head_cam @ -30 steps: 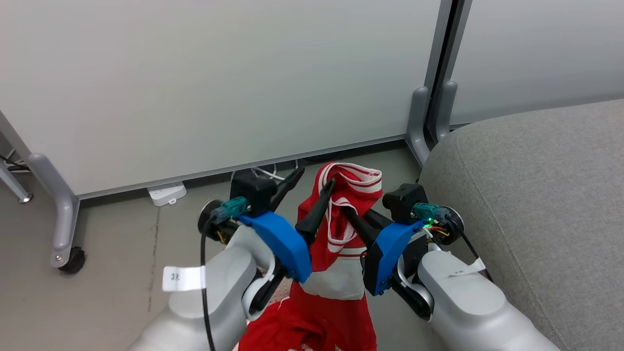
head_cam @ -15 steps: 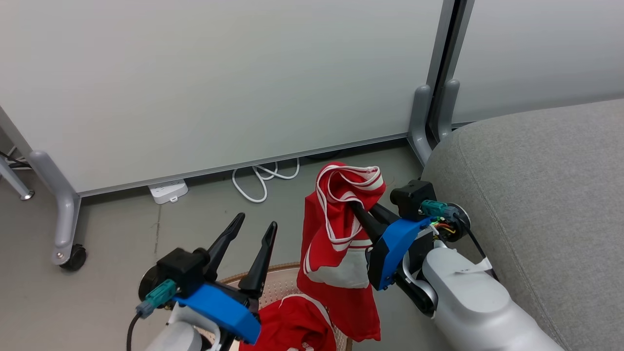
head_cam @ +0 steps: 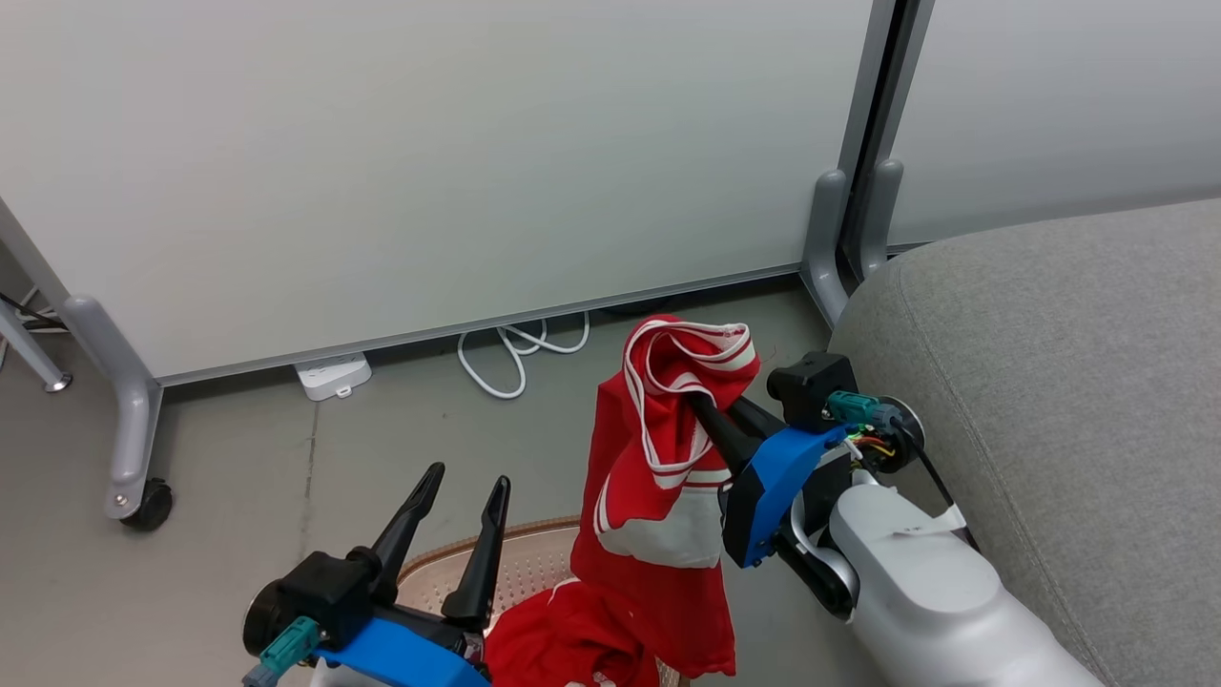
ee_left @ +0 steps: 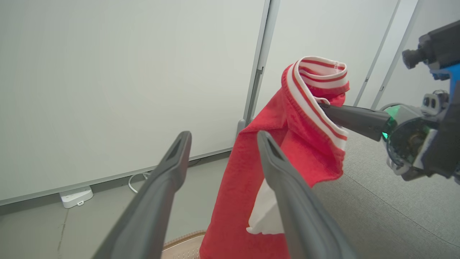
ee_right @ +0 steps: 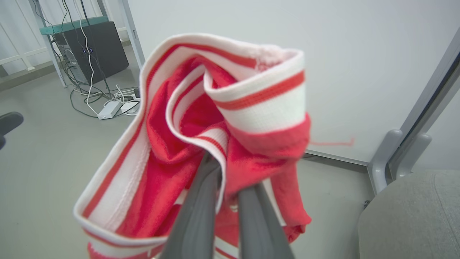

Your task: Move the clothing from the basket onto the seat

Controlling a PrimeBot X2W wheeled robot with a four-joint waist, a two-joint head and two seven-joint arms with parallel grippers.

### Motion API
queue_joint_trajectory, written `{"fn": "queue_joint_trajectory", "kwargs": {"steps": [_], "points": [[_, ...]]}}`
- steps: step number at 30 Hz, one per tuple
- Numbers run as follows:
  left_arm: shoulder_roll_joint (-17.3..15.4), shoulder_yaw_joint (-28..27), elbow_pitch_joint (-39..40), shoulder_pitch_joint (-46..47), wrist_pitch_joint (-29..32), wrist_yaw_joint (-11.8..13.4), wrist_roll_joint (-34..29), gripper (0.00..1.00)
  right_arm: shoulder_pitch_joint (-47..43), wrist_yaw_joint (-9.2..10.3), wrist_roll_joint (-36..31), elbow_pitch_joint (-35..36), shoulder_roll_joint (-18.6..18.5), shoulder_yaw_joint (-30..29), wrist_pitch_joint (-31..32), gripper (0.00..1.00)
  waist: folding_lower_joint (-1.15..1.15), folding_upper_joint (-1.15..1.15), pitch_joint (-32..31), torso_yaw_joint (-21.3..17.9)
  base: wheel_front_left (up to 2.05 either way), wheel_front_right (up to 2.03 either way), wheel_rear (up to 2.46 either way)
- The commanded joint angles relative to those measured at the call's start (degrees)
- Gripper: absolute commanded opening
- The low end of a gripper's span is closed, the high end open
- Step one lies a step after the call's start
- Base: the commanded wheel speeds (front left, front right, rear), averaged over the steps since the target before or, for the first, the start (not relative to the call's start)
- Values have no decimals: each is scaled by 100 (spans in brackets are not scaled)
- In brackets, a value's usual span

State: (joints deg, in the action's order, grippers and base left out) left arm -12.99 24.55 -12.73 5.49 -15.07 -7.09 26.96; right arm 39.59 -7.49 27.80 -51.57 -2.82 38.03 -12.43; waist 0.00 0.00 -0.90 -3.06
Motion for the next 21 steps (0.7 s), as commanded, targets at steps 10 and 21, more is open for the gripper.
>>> {"fn": "queue_joint_trajectory", "kwargs": {"steps": [10, 21], "points": [[80, -89, -32, -84, -15, -54, -94, 100, -110, -1, -67, 77, -12, -53, 45, 0, 0, 0, 26, -169, 0, 0, 0], [63, -121, 38, -5, -15, -56, -156, 100, -10, -1, -101, 230, -13, -36, 86, 0, 0, 0, 224, -960, 0, 0, 0]]}}
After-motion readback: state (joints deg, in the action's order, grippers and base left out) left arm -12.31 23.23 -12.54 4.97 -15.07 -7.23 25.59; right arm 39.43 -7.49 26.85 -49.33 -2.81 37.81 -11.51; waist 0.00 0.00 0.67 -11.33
